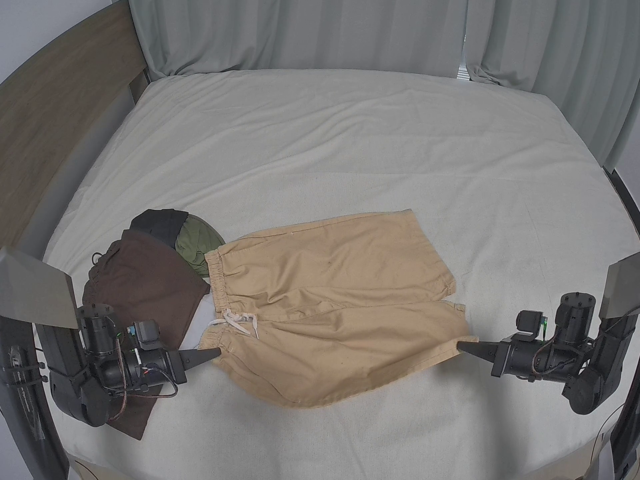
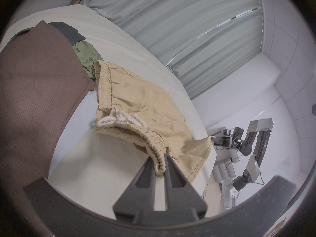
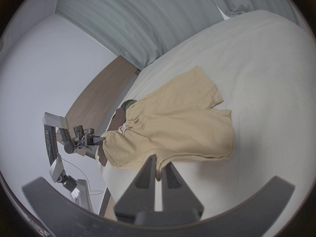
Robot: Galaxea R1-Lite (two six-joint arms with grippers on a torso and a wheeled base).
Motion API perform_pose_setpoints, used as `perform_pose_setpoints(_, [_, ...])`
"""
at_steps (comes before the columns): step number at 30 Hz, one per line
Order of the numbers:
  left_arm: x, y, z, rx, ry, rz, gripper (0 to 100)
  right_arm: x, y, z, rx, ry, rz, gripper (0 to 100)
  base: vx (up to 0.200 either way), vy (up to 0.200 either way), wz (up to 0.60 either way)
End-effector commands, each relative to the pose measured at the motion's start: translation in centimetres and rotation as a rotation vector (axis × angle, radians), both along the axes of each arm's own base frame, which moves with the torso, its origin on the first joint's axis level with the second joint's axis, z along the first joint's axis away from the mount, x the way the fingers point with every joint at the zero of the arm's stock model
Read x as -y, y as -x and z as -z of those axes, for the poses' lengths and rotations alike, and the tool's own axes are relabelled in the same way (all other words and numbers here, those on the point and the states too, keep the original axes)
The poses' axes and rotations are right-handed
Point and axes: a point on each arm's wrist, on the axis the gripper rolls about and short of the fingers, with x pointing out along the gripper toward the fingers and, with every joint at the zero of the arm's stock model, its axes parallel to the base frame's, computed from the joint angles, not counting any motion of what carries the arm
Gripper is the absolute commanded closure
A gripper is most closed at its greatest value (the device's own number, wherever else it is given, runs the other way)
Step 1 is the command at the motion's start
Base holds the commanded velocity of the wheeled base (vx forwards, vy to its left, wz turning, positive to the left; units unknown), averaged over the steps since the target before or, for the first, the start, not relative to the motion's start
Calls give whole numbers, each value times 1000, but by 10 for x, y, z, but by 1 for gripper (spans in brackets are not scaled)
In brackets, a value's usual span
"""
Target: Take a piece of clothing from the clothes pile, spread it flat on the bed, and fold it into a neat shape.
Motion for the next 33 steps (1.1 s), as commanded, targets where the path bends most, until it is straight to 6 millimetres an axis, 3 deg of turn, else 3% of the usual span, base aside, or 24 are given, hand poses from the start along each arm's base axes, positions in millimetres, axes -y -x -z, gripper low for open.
perform_pose_setpoints(1, [1,-4,-11,28,22,-13,100,-1,-6,-5,28,-14,8,100,0,0,0])
perform_pose_setpoints(33, [3,-23,-23,52,63,-100,100,3,-35,-39,153,-118,74,100,0,0,0])
